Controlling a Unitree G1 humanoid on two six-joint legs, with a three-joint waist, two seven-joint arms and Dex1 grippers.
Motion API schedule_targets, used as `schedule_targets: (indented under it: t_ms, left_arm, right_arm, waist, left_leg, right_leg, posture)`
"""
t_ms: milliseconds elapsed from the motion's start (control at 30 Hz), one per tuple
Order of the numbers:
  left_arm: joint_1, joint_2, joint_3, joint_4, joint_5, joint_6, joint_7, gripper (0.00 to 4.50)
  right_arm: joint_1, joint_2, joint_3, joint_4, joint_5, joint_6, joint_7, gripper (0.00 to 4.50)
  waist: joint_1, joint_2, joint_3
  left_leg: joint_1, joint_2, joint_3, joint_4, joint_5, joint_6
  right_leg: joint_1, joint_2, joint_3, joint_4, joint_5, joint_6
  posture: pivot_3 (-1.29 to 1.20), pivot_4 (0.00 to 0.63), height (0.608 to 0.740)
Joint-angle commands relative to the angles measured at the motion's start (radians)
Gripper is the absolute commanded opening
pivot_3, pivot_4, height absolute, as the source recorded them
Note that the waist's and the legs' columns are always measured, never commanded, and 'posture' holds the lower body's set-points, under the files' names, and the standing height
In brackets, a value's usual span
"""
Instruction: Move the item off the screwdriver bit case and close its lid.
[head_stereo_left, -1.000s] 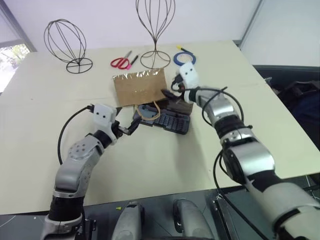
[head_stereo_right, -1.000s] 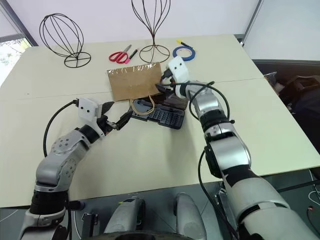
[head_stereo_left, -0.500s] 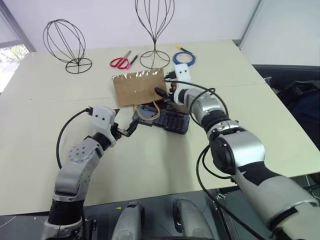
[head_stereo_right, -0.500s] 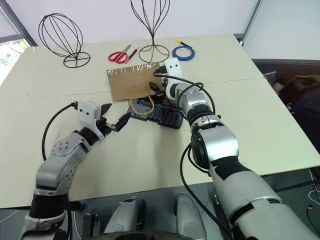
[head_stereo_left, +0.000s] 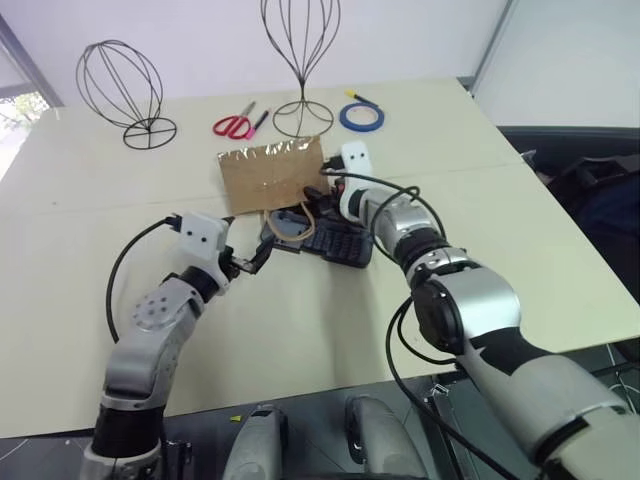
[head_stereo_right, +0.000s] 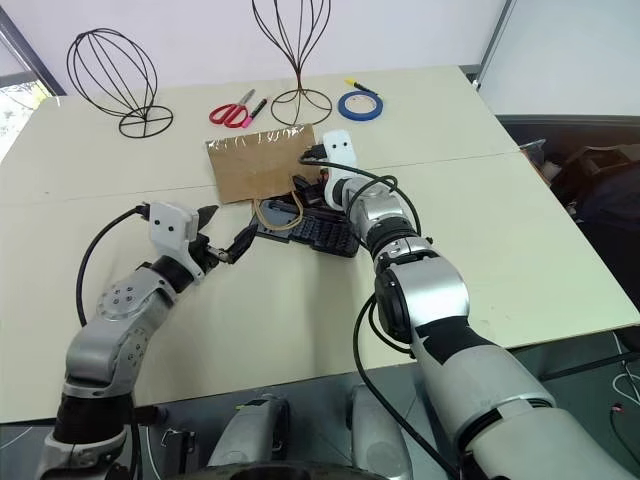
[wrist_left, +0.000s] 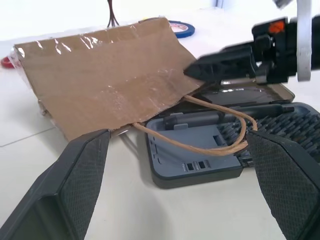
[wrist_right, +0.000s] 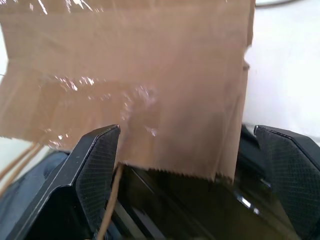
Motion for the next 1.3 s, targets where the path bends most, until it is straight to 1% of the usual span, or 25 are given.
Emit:
schedule_targets:
  t_ms: [33,333,400,433,467,567,633,667,1067,1300]
  left_arm:
    - [0.009,0.006,0.028,-0.053,0.000,-0.002,0.011,4.50]
    - [0.029,0.002,0.026,-0.079,0.006,0.002,0.029,4.50]
    - [0.031,0.003,0.027,-0.080,0.006,0.001,0.031,4.50]
    - [0.032,0.004,0.026,-0.080,0.006,0.001,0.032,4.50]
    - [0.032,0.004,0.026,-0.080,0.006,0.001,0.033,4.50]
    - [0.029,0.003,0.023,-0.075,0.007,0.000,0.034,4.50]
    - [0.024,0.004,0.022,-0.070,0.007,-0.001,0.033,4.50]
    - [0.023,0.004,0.021,-0.069,0.007,-0.002,0.033,4.50]
    - [0.003,0.000,0.004,-0.050,0.013,-0.008,0.024,4.50]
    - [-0.006,-0.011,-0.015,-0.032,0.022,-0.018,0.020,4.50]
  right_arm:
    - [-0.011,0.014,-0.018,-0.013,0.001,-0.002,0.005,4.47]
    - [-0.007,0.028,-0.032,-0.014,0.003,-0.008,0.022,4.47]
    - [-0.008,0.031,-0.034,-0.015,0.002,-0.010,0.027,3.96]
    - [-0.009,0.032,-0.034,-0.016,0.002,-0.011,0.029,3.64]
    - [-0.009,0.032,-0.034,-0.016,0.002,-0.012,0.030,3.20]
    - [-0.007,0.033,-0.033,-0.017,0.000,-0.014,0.035,1.57]
    - [-0.007,0.032,-0.032,-0.018,0.000,-0.015,0.037,0.59]
    - [-0.006,0.032,-0.032,-0.019,-0.001,-0.016,0.039,0.04]
    - [-0.013,0.012,-0.034,-0.041,0.005,-0.031,0.051,0.04]
    - [-0.071,-0.050,-0.078,-0.129,0.057,-0.044,0.052,0.04]
  waist:
    - [0.000,0.000,0.000]
    - [0.000,0.000,0.000]
    - [0.000,0.000,0.000]
    - [0.000,0.000,0.000]
    - [0.000,0.000,0.000]
    - [0.000,0.000,0.000]
    - [0.000,0.000,0.000]
    - [0.000,0.000,0.000]
    - [0.000,0.000,0.000]
    - [0.000,0.001,0.000]
  left_leg:
    - [0.000,0.000,0.000,0.000,0.000,0.000]
    - [0.000,0.000,0.000,0.000,0.000,0.000]
    - [0.000,0.000,0.000,0.000,0.000,0.000]
    - [0.000,0.000,0.000,0.000,0.000,0.000]
    - [0.000,0.000,0.000,0.000,0.000,0.000]
    - [0.000,0.000,0.000,0.000,0.000,0.000]
    - [0.000,0.000,0.000,0.000,0.000,0.000]
    - [0.000,0.000,0.000,0.000,0.000,0.000]
    - [0.000,0.000,0.000,0.000,0.000,0.000]
    - [-0.001,0.000,0.000,0.000,0.000,0.000]
  right_leg:
    - [0.000,0.000,0.000,0.000,0.000,0.000]
    - [0.000,0.000,0.000,0.000,0.000,0.000]
    - [0.000,0.000,0.000,0.000,0.000,0.000]
    - [0.000,0.000,0.000,0.000,0.000,0.000]
    - [0.000,0.000,0.000,0.000,0.000,0.000]
    - [0.000,0.000,0.000,0.000,0.000,0.000]
    - [0.000,0.000,0.000,0.000,0.000,0.000]
    - [0.000,0.000,0.000,0.000,0.000,0.000]
    - [0.000,0.000,0.000,0.000,0.000,0.000]
    - [0.000,0.000,0.000,0.000,0.000,0.000]
  posture:
    - [0.00,0.150,0.740]
    - [0.00,0.150,0.740]
    - [0.00,0.150,0.740]
    - [0.00,0.150,0.740]
    - [0.00,0.150,0.740]
    - [0.00,0.150,0.740]
    - [0.00,0.150,0.740]
    - [0.00,0.150,0.740]
    - [0.00,0.150,0.740]
    - [0.00,0.150,0.740]
